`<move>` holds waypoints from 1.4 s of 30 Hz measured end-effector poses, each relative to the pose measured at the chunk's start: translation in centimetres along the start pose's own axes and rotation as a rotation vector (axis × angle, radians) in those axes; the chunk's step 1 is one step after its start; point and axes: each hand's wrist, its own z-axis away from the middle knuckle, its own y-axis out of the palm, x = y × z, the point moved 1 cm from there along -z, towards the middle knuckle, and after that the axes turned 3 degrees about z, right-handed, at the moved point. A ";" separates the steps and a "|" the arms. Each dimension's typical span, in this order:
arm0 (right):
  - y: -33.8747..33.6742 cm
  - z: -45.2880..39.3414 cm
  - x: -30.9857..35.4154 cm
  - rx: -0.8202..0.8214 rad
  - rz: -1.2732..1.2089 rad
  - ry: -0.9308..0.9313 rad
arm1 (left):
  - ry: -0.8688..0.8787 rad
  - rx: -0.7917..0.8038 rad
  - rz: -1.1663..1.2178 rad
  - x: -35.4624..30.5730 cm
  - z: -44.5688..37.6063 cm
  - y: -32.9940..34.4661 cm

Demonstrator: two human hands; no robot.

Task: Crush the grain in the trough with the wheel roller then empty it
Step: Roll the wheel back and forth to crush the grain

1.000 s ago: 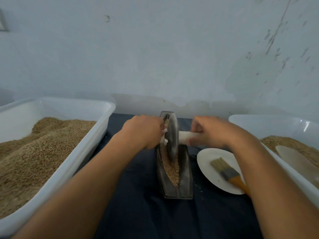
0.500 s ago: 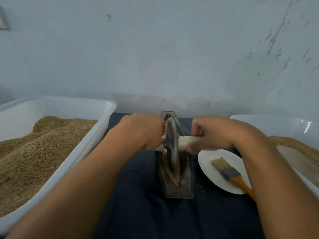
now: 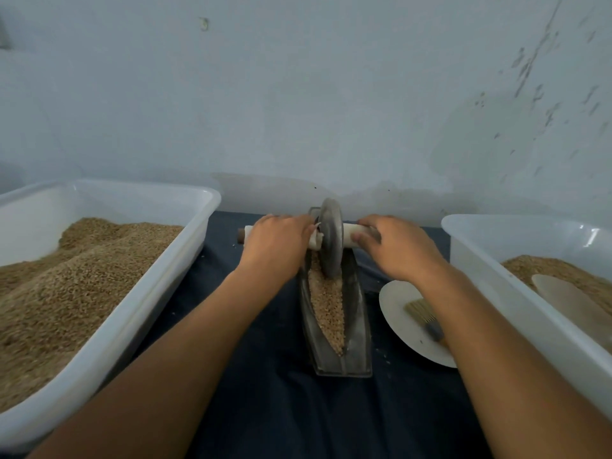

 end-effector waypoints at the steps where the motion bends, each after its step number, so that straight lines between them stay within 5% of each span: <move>1: -0.4 0.1 0.1 0.034 0.005 0.003 | -0.030 0.063 0.019 0.0 0.0 -0.4; 8: -5.6 2.2 1.4 0.379 0.058 -0.013 | 0.004 0.454 -0.108 -2.4 1.1 -6.2; 18: -7.5 3.5 2.7 0.519 0.141 -0.015 | 0.073 0.478 -0.169 -4.7 3.1 -10.0; 26: -3.5 1.2 0.4 0.350 0.027 -0.040 | -0.074 0.312 -0.078 -1.8 0.7 -3.8; 33: 0.8 -0.3 -1.0 -0.022 -0.077 0.083 | 0.022 -0.144 0.135 -0.5 0.3 -1.0; 42: 2.0 -0.5 -1.3 -0.108 -0.055 0.103 | 0.062 -0.116 0.098 0.1 -0.1 -0.1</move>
